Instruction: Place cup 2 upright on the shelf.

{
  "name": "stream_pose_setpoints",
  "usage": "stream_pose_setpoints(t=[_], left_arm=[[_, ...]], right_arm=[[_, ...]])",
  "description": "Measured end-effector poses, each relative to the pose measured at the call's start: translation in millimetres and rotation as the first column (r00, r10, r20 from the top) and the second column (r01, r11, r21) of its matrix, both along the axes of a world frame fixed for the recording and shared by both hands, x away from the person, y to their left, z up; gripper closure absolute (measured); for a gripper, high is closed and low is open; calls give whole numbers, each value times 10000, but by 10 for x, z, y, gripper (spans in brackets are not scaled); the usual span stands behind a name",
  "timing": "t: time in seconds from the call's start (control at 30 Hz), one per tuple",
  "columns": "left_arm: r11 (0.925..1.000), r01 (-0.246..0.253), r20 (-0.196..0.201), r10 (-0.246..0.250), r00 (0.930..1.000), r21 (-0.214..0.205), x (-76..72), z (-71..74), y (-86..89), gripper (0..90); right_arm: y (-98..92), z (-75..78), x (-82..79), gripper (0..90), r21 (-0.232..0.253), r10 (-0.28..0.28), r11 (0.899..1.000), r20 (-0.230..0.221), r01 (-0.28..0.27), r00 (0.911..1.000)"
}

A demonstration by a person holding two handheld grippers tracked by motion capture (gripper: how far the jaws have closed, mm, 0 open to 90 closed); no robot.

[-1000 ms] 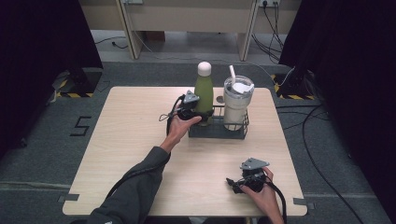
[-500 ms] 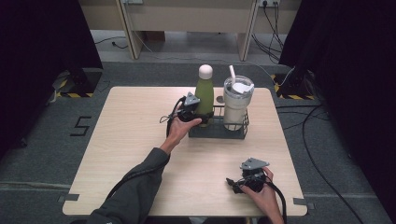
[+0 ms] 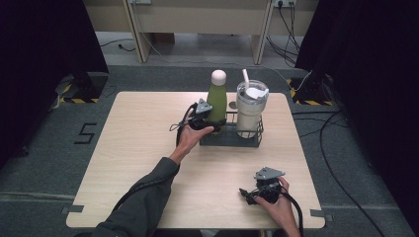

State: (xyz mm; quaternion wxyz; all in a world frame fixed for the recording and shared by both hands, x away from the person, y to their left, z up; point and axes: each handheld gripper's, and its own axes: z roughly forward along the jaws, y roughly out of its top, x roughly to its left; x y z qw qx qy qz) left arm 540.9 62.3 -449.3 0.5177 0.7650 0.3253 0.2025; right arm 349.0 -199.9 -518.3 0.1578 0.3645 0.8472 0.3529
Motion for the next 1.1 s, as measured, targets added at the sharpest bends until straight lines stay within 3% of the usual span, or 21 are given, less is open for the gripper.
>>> stream_pose_setpoints(t=[0.77, 1.1], left_arm=[[9999, 8, 67, -7, 10000, -157, -19, 35, 36, 146], [10000, 89, 68, -89, 9999, 11, -84, 89, 69, 146]], right_arm=[[0, 0, 0, 93, 6, -1, 10000, -3, 1, 10000], [2, 0, 0, 91, 12, -10, 10000, -16, 10, 10000]])
